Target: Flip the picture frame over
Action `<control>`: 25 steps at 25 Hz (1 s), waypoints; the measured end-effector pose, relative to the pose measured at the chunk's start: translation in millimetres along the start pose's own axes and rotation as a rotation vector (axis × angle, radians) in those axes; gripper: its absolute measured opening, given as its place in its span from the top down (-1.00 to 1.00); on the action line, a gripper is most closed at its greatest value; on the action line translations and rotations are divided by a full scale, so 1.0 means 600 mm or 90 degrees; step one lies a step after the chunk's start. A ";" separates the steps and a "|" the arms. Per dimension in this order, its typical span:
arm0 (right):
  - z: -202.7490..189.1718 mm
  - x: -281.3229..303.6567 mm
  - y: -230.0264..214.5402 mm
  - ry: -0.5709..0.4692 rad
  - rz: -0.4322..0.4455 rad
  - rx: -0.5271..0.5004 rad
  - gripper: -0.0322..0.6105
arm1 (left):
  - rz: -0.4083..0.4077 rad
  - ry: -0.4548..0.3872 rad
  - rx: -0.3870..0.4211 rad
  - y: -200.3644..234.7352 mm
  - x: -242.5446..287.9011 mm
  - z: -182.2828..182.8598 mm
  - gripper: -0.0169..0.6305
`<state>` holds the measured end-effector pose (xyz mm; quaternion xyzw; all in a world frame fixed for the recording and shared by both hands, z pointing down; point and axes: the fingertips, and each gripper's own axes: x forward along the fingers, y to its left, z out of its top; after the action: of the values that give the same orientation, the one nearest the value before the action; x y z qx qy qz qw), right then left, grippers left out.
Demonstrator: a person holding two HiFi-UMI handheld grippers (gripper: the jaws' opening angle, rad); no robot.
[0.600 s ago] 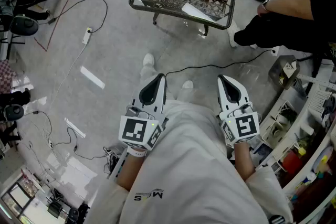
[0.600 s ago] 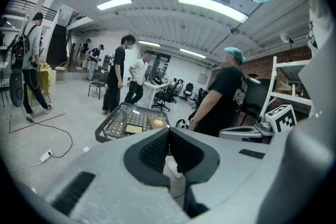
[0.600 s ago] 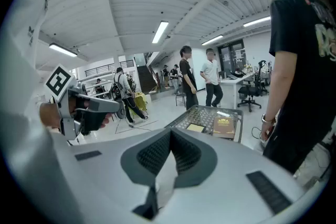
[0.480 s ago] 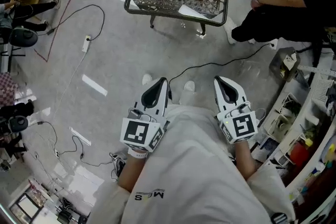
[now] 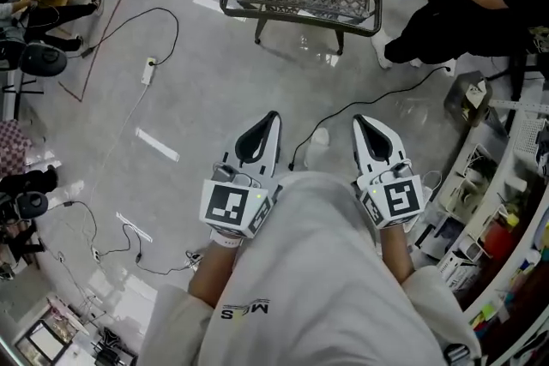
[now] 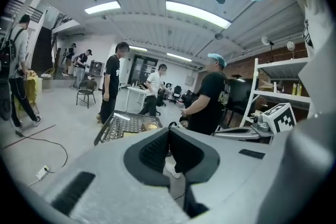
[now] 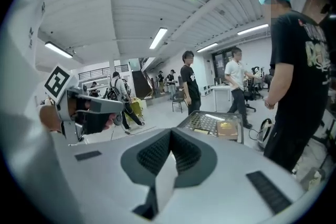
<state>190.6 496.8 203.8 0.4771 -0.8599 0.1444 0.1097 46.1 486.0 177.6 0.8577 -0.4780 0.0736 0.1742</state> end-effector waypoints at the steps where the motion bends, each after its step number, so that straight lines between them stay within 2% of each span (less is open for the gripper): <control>1: 0.003 0.001 0.011 -0.006 0.002 -0.009 0.85 | 0.004 -0.001 0.002 0.005 -0.008 -0.002 0.87; 5: 0.016 -0.009 0.028 -0.027 0.013 -0.025 0.85 | 0.014 0.000 0.008 0.005 -0.023 -0.003 0.87; 10: 0.027 -0.014 -0.012 -0.058 0.029 -0.031 0.85 | 0.032 0.004 0.022 -0.017 -0.006 -0.006 0.87; 14: 0.010 0.009 -0.044 -0.054 0.024 -0.019 0.85 | 0.032 0.027 0.035 -0.008 0.023 -0.013 0.87; 18: 0.042 0.045 -0.038 -0.074 -0.011 -0.003 0.85 | 0.006 0.040 0.035 0.049 0.063 0.004 0.87; 21: 0.039 0.113 -0.047 -0.058 -0.039 0.007 0.85 | -0.026 0.048 0.040 0.111 0.118 0.009 0.87; 25: 0.066 0.262 -0.040 -0.035 -0.090 0.019 0.85 | -0.070 0.055 0.083 0.262 0.190 0.062 0.87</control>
<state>127.3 346.8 221.6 0.5419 -0.8245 0.1360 0.0891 -27.9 306.1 212.6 0.8881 -0.4168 0.1320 0.1422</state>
